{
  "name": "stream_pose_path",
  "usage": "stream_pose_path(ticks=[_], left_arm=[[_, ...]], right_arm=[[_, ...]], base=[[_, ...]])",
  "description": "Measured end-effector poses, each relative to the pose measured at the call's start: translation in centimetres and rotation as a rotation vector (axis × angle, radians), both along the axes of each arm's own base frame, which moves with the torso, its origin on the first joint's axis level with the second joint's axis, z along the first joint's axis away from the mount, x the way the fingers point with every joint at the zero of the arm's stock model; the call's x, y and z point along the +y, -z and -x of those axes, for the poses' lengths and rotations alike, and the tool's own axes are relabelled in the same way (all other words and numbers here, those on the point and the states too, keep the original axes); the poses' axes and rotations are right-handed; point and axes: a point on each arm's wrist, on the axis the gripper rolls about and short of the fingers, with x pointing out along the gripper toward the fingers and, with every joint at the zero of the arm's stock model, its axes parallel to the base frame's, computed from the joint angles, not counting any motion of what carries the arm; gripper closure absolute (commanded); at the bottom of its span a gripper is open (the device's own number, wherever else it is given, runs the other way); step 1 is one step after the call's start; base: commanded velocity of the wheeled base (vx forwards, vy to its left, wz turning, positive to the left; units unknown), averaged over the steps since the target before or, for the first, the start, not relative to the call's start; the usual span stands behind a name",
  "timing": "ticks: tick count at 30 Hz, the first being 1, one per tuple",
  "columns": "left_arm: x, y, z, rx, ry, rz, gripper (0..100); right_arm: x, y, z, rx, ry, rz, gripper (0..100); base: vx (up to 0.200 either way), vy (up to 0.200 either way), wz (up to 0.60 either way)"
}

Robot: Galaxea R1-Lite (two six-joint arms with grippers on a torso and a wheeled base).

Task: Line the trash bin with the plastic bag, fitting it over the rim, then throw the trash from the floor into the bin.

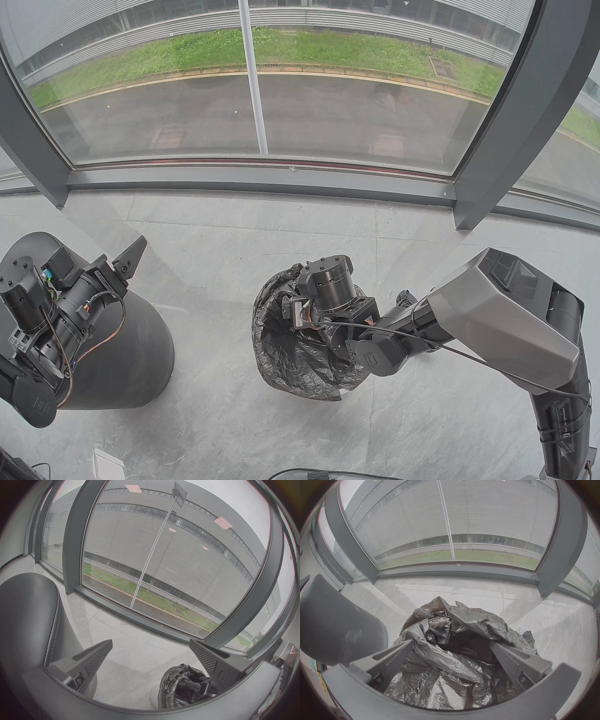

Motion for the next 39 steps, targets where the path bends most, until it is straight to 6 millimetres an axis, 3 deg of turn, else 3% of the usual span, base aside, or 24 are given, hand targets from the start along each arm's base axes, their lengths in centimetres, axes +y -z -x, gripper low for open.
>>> stream_pose_path(ticks=[11, 21, 39], left_arm=[[0.0, 0.1, -0.1, 0.006, -0.001, 0.0, 0], [0.0, 0.3, -0.1, 0.011, -0.001, -0.001, 0], [0.0, 0.4, -0.2, 0.018, -0.002, 0.0, 0]], right_arm=[[-0.1, 0.3, -0.3, 0.002, 0.018, -0.028, 0], [-0.1, 0.7, -2.4, -0.023, 0.047, -0.045, 0], [0.4, 5.5, -3.3, 0.032, 0.053, 0.006, 0]], base=[[0.0, 0.0, 0.0], [0.0, 0.0, 0.0], [0.0, 0.0, 0.0]])
